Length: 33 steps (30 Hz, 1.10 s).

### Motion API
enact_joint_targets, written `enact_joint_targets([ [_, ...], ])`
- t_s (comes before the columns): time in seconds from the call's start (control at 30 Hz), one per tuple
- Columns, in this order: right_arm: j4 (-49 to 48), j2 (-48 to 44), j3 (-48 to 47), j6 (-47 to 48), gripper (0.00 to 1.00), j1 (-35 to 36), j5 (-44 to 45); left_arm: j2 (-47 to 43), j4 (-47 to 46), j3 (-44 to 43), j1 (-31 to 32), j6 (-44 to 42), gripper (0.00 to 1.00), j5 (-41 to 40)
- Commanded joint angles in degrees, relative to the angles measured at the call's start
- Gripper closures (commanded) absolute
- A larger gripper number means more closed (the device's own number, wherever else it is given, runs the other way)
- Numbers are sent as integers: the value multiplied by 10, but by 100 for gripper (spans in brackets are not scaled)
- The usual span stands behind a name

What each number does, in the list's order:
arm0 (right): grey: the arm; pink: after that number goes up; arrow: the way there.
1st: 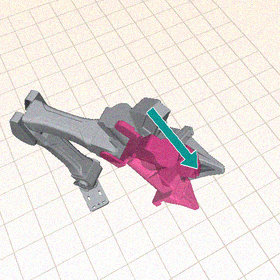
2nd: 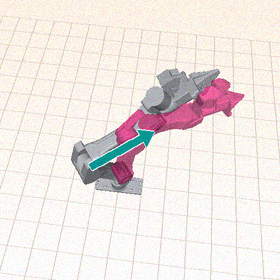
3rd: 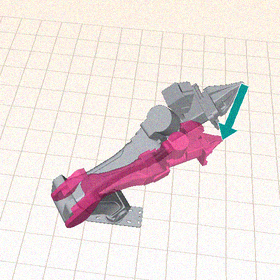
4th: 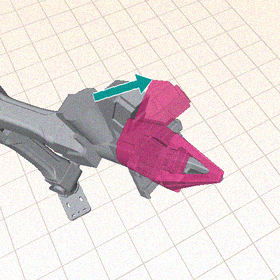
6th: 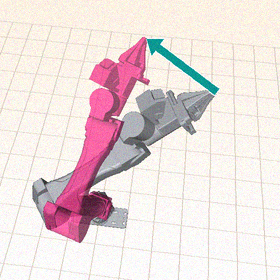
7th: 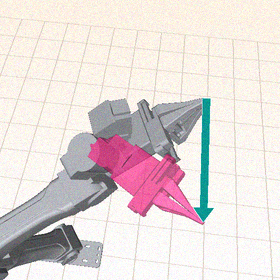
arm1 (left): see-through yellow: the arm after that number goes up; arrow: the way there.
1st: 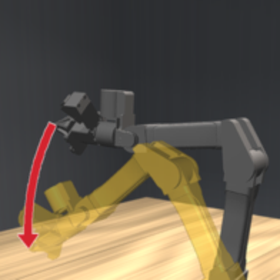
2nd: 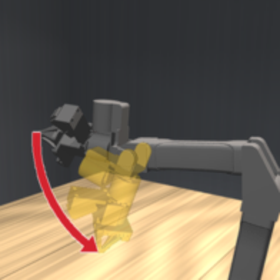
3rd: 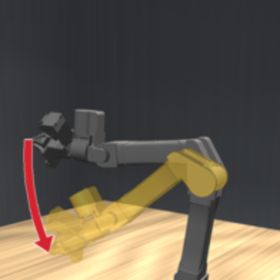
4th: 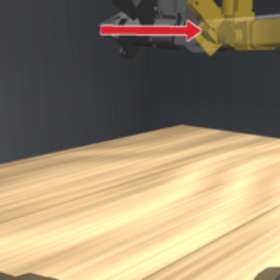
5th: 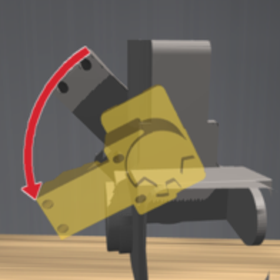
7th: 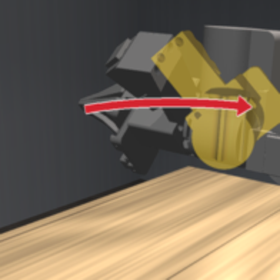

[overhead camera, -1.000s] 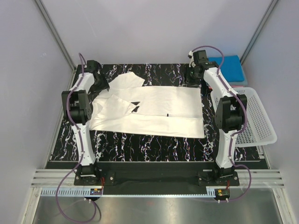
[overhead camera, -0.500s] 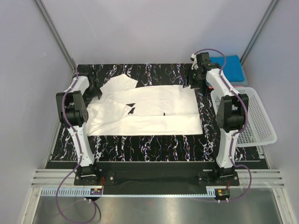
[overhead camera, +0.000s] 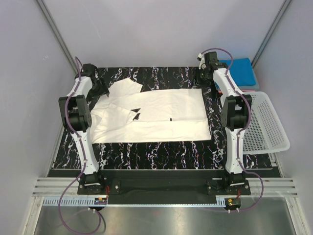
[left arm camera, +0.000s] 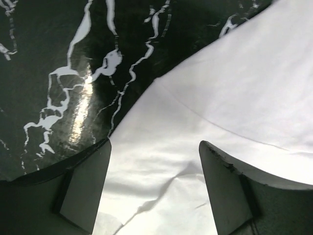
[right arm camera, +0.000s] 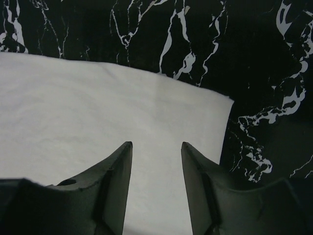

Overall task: Fold and stack the t-shirts
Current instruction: Fold the tshirt

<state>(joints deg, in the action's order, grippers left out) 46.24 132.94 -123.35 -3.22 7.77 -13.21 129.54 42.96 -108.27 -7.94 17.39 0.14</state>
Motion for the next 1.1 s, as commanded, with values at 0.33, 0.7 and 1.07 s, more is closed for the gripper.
enact_joint_targets([
  [0.33,45,99,-132,68,45,-53,-81,71,-19,-122,-6,-102,22,49],
  [0.7,90,177,-219,85,44,-73,-126,116,-21,-154,-26,-112,34,122],
  [1.07,70,191,-194,101,44,-75,-119,127,-36,-150,-27,-123,56,187],
])
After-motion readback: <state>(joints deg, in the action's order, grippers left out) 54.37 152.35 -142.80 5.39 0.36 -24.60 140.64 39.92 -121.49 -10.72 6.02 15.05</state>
